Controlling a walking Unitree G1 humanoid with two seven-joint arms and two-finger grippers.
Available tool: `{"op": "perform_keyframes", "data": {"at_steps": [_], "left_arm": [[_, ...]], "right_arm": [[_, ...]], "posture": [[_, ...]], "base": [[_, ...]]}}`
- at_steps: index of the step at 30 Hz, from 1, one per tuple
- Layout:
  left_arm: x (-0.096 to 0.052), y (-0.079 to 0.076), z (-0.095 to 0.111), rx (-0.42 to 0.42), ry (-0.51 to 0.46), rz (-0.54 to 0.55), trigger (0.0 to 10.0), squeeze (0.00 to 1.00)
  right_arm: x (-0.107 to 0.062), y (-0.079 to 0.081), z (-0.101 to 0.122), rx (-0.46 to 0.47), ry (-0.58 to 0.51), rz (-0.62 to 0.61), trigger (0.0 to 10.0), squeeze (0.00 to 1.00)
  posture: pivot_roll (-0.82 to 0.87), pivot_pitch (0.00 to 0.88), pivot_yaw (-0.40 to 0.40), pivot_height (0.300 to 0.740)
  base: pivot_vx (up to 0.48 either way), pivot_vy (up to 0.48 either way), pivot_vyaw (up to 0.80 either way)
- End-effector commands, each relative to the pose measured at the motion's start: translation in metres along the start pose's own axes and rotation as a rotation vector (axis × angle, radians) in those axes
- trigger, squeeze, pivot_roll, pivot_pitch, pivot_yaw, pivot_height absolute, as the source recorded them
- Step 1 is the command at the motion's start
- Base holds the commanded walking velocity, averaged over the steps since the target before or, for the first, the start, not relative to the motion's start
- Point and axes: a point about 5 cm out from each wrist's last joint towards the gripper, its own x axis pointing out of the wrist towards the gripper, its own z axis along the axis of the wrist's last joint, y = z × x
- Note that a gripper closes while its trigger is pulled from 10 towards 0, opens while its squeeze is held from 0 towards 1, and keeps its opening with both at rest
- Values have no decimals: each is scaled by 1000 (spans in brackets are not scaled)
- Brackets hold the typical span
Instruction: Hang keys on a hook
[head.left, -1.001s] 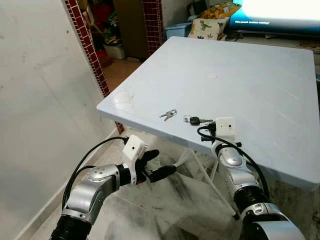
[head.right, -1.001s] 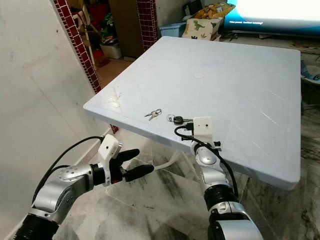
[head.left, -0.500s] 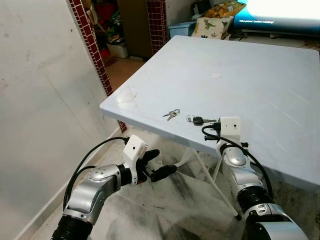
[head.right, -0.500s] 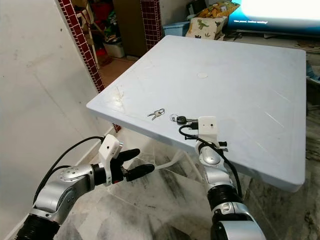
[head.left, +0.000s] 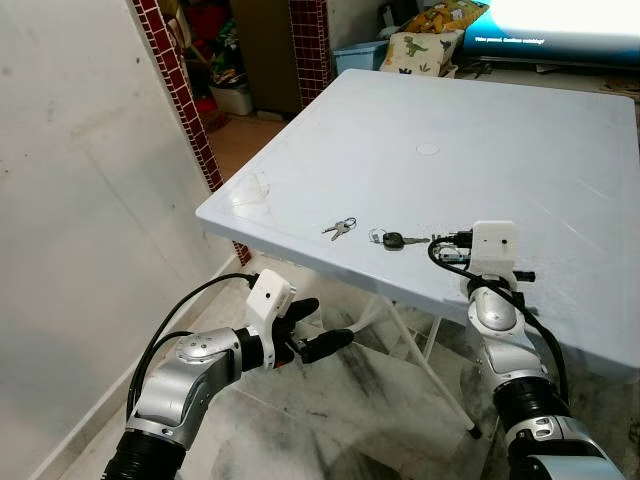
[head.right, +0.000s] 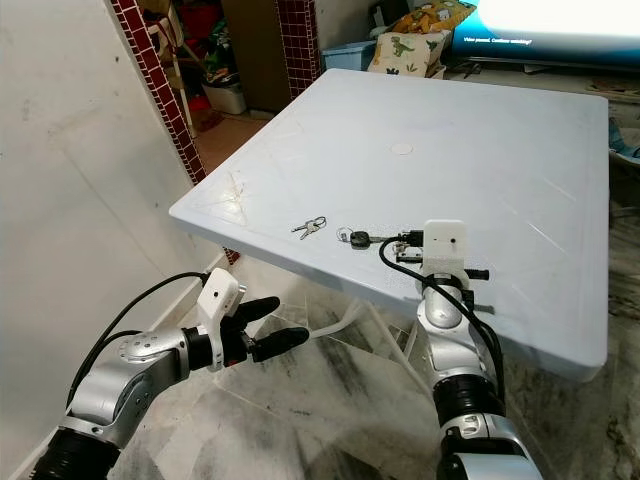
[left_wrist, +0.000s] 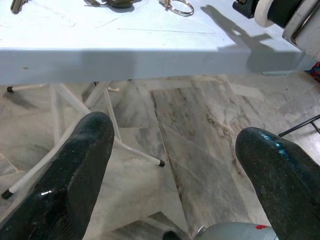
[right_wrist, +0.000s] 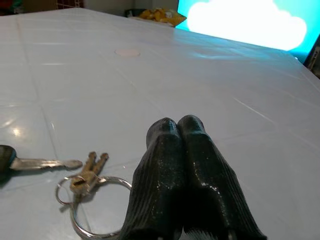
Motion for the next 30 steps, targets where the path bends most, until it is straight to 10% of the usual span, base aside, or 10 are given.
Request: {"op": "perform_keyframes", "data": {"at_steps": [1,2,3,30], "left_arm": [[-4,7,4,17,-2,28,10000,0],[-4,7,4,17,-2,28,10000,0],[-4,7,4,18,-1,29,10000,0],[-7,7,3,11,5,26,10000,0]], "right_arm": [[-2,14,6,12,-18,72,7020,39],[-2,14,6,12,-18,72,7020,39],[-3,18,7,9,-18,91,10000,1000],[15,18,4,32,161,127,10000,1000]], "posture": [[-65,0,144,740],[-65,0,144,740],[-65,0,144,740],[-52,0,147,740]], "base": [[0,0,0],[0,0,0],[0,0,0],[0,0,0]]}}
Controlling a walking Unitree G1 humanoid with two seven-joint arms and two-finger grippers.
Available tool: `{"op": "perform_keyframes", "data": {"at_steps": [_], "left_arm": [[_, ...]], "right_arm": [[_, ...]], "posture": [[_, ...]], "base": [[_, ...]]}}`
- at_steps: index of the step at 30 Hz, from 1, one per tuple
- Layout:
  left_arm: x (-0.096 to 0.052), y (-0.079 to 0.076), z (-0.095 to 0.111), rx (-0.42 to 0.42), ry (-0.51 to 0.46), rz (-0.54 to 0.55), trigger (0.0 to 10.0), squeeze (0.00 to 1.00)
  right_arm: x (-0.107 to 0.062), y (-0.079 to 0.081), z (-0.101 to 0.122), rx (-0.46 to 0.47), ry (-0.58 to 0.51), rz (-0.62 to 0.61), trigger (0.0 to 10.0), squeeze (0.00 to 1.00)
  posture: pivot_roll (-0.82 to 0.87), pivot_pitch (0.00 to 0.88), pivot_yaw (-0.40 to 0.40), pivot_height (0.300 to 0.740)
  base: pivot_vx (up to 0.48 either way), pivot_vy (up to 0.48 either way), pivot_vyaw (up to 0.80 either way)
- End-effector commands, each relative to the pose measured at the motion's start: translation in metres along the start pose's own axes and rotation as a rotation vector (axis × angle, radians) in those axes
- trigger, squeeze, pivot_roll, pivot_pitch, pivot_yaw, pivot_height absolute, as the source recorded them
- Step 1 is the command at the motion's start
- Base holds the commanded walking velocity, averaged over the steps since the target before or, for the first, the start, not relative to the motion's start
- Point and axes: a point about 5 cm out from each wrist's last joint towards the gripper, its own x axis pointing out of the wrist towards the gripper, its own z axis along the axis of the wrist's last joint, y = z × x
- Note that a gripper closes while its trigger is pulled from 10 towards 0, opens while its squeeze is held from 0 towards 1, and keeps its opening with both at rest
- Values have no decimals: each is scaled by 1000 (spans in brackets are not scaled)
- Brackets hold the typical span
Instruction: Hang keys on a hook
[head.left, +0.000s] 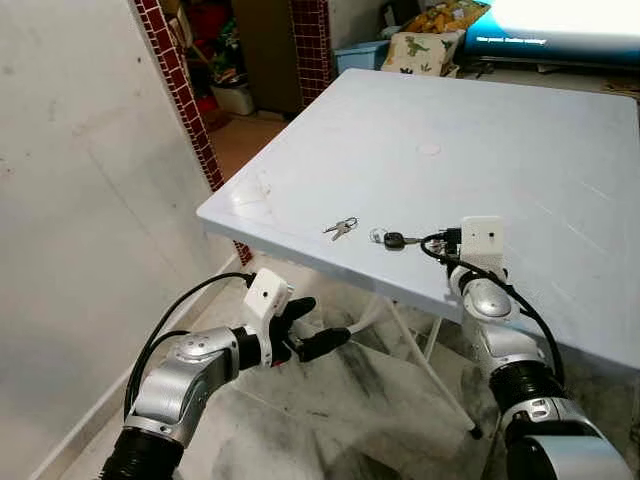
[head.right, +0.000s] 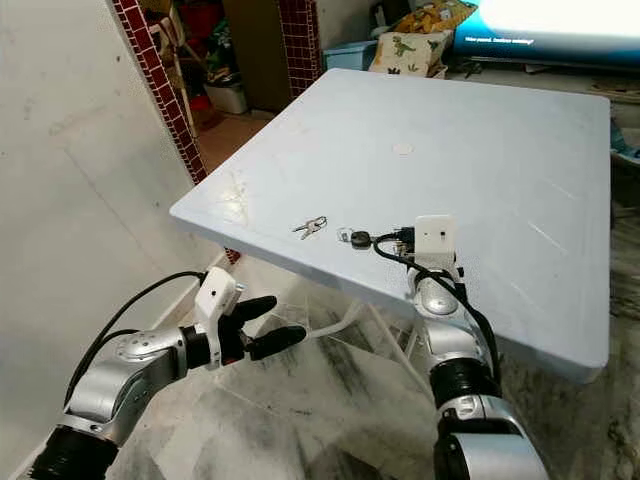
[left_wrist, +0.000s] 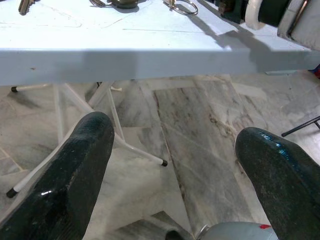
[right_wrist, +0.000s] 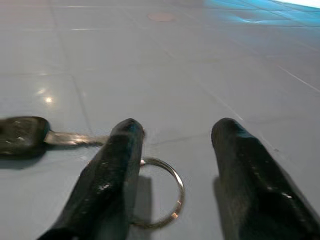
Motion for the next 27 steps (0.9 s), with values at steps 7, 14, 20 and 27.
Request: {"op": "perform_keyframes", "data": {"at_steps": [7,14,20,27], "left_arm": [[-5,4,2,3,5,20,10000,0],[-5,3,2,1,5,19,10000,0],[-5,3,1,-1,4,18,10000,0],[-5,3,2,1,3,19,10000,0]], "right_arm": [[5,11,5,40,48,73,10000,1000],[6,10,-4,46,108,89,10000,1000],[6,6,-10,52,132,99,0,388],[6,1,-13,42,129,105,0,0]], "posture": [[-46,0,143,740],[-46,0,141,740],[-47,0,142,740],[-45,0,144,740]], "base": [[0,0,0],[0,0,0],[0,0,0],[0,0,0]]}}
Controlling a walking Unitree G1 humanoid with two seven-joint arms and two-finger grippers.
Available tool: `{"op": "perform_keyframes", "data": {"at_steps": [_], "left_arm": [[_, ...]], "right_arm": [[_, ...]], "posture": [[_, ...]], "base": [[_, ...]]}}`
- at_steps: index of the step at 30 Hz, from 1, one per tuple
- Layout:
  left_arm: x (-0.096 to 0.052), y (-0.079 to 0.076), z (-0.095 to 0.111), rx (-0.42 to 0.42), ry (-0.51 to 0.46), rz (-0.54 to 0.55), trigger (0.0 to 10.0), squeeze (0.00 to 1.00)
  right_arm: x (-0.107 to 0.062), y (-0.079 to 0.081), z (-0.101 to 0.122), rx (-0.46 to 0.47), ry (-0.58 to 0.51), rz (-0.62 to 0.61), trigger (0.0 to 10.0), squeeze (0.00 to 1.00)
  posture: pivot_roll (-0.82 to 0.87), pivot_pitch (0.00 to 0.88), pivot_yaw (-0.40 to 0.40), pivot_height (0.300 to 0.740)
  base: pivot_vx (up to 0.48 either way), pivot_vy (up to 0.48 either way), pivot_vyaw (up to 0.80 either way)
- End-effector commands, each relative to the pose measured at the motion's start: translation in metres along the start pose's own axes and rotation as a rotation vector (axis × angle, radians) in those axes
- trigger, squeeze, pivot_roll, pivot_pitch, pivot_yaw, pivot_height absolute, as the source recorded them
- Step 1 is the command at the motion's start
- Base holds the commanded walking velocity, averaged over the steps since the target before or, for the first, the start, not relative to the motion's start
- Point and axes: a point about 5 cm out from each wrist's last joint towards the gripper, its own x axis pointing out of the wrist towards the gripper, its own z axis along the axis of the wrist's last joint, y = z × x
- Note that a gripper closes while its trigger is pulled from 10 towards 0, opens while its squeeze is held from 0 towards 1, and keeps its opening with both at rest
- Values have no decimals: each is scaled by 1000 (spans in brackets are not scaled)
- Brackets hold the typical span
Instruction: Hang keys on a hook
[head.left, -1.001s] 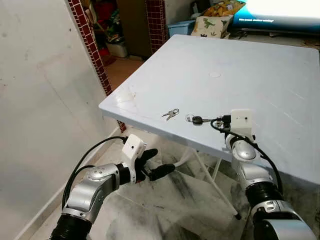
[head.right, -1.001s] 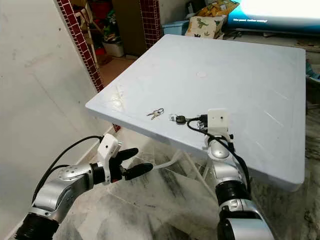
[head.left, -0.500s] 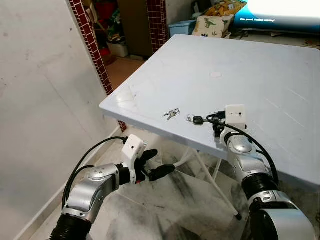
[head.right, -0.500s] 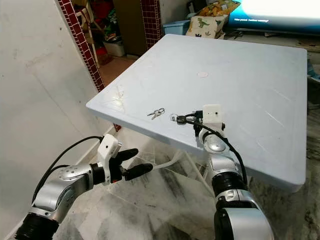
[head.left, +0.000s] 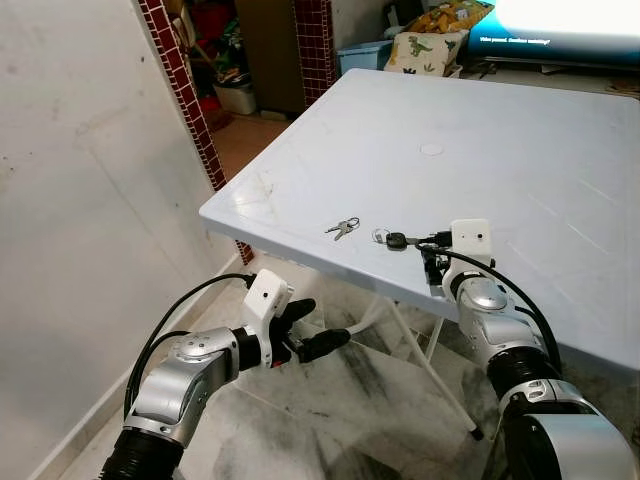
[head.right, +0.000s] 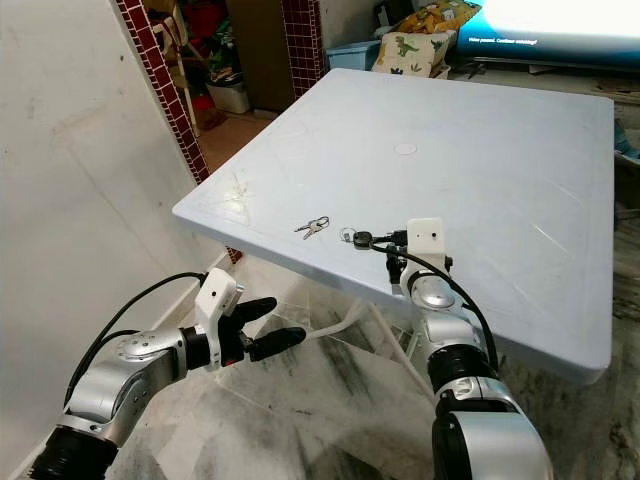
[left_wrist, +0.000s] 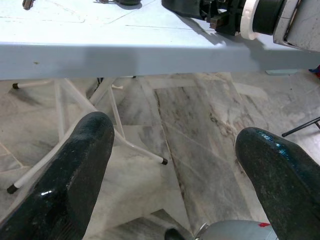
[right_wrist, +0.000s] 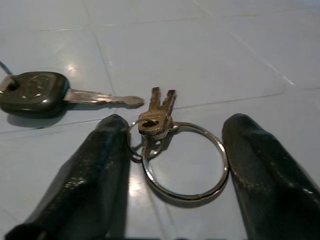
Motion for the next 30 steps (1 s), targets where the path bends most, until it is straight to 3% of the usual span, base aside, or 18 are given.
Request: {"op": "perform_keyframes", "data": {"at_steps": [1,30], "left_arm": [[-5,3,3,8,-4,19,10000,0],[-4,3,4,17,-1,13,10000,0]], "right_arm": [[1,2,2,7,1,16,0,0],[-1,4,-14,-43,21,58,0,0]], "posture": [[-44,0,143,740],[-39,0,149,740]], "base": [[0,0,0],[0,0,0]]}}
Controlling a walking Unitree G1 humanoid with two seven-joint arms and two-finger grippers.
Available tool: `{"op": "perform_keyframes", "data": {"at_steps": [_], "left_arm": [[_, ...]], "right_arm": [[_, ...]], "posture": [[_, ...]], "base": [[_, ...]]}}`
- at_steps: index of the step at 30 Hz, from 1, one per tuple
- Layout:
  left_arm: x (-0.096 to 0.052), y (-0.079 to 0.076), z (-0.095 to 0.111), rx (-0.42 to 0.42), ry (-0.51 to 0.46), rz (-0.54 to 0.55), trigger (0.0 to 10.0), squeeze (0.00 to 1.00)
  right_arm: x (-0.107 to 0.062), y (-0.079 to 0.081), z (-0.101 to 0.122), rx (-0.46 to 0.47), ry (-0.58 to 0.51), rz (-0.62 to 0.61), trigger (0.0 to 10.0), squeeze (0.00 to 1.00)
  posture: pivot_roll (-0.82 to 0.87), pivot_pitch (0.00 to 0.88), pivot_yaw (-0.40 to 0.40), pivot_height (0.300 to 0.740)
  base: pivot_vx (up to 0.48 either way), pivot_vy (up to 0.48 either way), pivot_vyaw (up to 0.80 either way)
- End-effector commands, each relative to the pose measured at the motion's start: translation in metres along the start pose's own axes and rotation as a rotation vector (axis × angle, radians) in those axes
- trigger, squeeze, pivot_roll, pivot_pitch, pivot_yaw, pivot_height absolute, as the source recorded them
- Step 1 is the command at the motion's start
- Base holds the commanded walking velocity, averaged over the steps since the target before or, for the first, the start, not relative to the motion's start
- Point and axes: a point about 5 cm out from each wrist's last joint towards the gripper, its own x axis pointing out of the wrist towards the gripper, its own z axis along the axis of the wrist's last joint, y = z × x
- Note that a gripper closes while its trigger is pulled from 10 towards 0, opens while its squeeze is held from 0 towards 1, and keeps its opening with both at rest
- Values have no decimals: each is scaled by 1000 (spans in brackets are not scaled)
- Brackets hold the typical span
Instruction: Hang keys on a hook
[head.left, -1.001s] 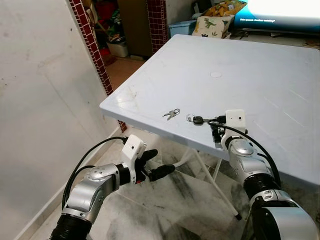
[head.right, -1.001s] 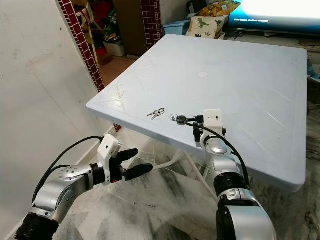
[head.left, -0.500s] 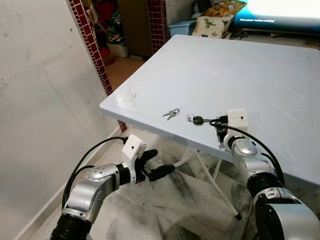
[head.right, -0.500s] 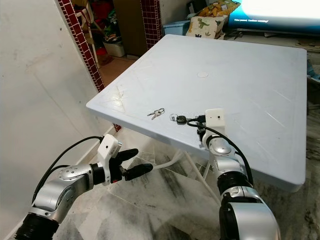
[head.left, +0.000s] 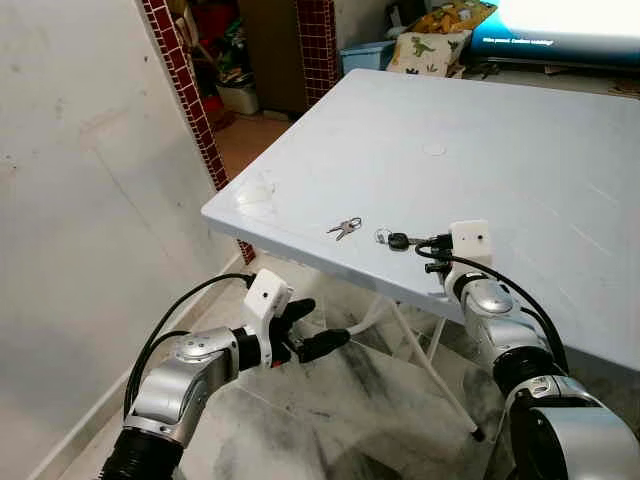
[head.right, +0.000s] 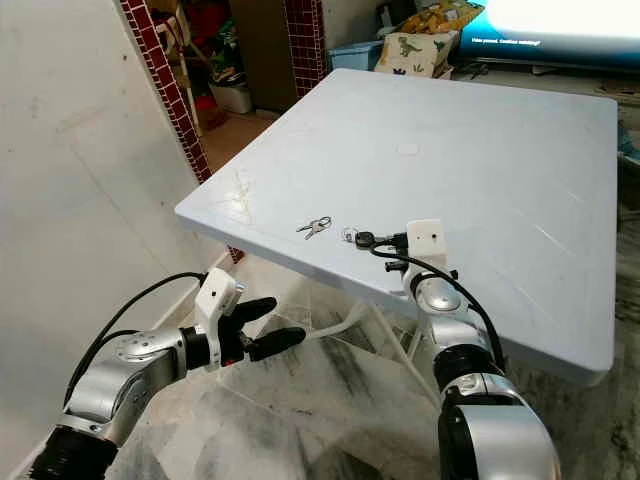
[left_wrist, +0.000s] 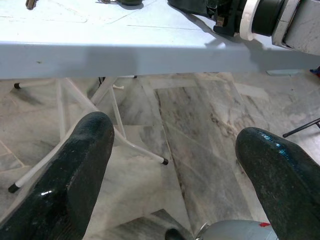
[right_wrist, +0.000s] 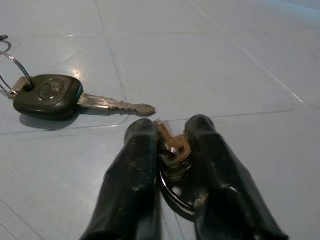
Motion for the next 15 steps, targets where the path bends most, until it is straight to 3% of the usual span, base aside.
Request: {"op": "perform_keyframes", "data": {"at_steps": [1,11,15], "left_arm": [[-4,3,4,16,-2,13,10000,0],[-3,3,3,17,-2,11,10000,0],[-2,2,4,19,-3,7,10000,0]], "right_arm": [[-2,3,-12,-2,57,9,0,0],[-3,-6,-9,-18,11,-57,0,0],[-4,-16,10,-65,-120,-138,0,0]], "posture": [[-39,0,149,740],[-45,0,152,740],[-47,0,152,740]], "base": [[0,0,0],[0,0,0],[0,0,0]]}}
